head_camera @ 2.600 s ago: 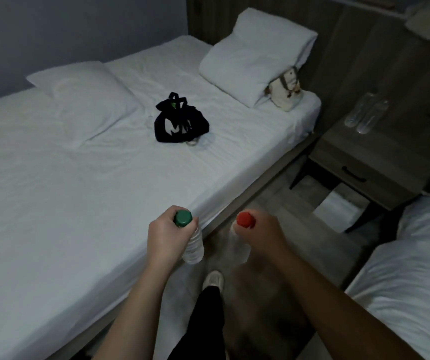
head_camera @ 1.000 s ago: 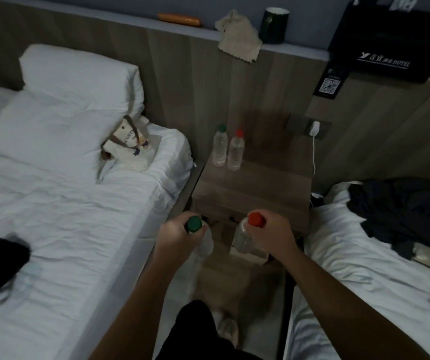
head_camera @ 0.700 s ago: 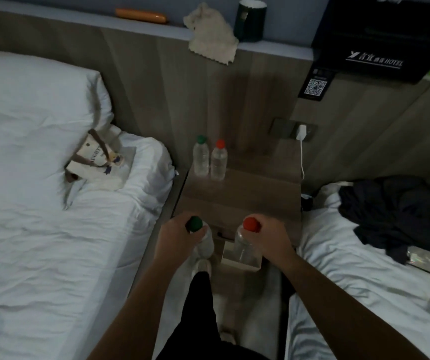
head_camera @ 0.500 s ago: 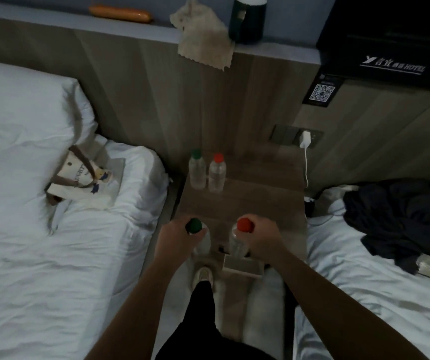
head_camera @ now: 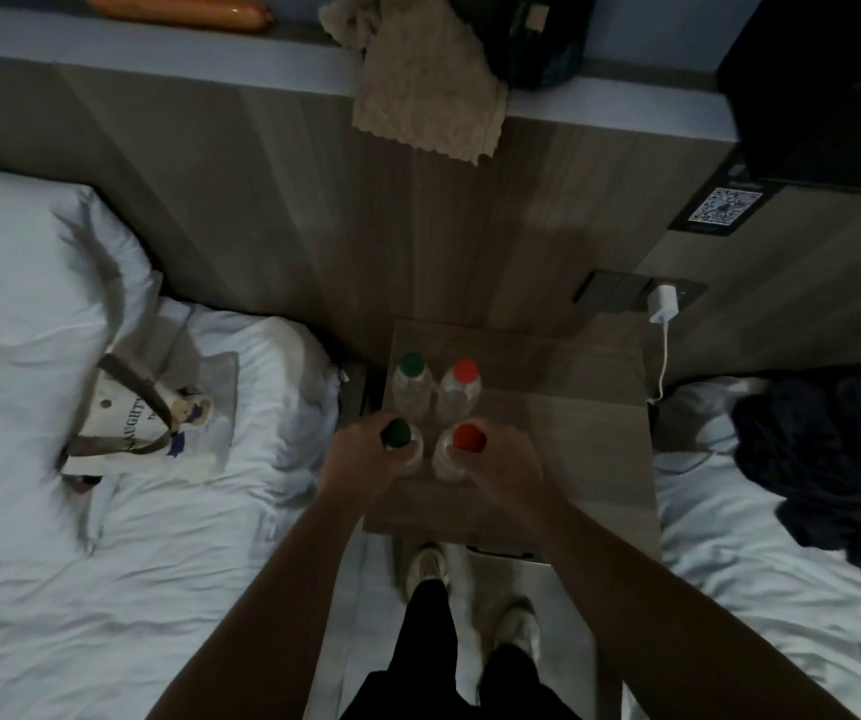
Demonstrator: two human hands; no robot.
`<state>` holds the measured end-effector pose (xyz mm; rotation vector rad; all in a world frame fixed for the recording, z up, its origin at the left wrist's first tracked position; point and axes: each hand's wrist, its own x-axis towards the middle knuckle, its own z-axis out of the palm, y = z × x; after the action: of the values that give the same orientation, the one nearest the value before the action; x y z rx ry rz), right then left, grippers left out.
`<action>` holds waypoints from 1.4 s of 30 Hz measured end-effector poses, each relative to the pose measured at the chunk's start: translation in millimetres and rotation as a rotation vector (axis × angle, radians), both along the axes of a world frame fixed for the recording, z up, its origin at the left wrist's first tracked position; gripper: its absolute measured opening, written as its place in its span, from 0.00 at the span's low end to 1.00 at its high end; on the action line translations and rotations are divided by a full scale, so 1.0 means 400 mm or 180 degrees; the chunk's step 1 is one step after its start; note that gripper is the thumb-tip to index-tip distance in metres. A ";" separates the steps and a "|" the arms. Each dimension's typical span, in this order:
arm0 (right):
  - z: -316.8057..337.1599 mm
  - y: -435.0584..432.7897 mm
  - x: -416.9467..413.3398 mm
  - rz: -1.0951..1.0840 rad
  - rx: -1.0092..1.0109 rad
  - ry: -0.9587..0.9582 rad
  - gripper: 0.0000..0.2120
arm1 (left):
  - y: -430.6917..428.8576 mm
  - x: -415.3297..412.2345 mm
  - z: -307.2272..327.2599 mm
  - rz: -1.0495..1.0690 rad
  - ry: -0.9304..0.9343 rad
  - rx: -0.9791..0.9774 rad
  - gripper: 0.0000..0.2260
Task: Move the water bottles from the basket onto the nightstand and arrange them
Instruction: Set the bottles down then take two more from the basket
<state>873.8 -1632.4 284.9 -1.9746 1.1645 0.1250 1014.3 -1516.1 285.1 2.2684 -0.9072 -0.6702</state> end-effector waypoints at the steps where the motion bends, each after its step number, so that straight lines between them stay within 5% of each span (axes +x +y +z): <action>1: -0.004 -0.006 0.011 0.0016 0.0006 0.0022 0.13 | -0.010 0.011 -0.007 -0.0012 0.0018 0.0020 0.14; 24: -0.082 -0.053 0.051 0.0166 0.0160 -0.0324 0.08 | -0.085 0.044 -0.111 -0.0179 0.0357 0.0325 0.15; 31: -0.080 -0.024 0.004 0.0042 0.0394 -0.0410 0.20 | 0.038 -0.026 -0.101 0.0691 0.0560 0.0508 0.17; 34: -0.095 -0.005 -0.043 0.0280 0.0763 0.0144 0.29 | 0.135 -0.111 -0.098 0.1003 0.0591 0.0608 0.21; 42: -0.068 0.054 -0.176 0.1546 0.1008 0.0579 0.19 | 0.336 -0.435 -0.075 0.1864 0.0718 0.0499 0.16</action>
<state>803.2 -1610.7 257.9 -1.9454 0.6958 0.7084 840.2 -1381.7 255.2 2.3646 -0.0668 -0.7176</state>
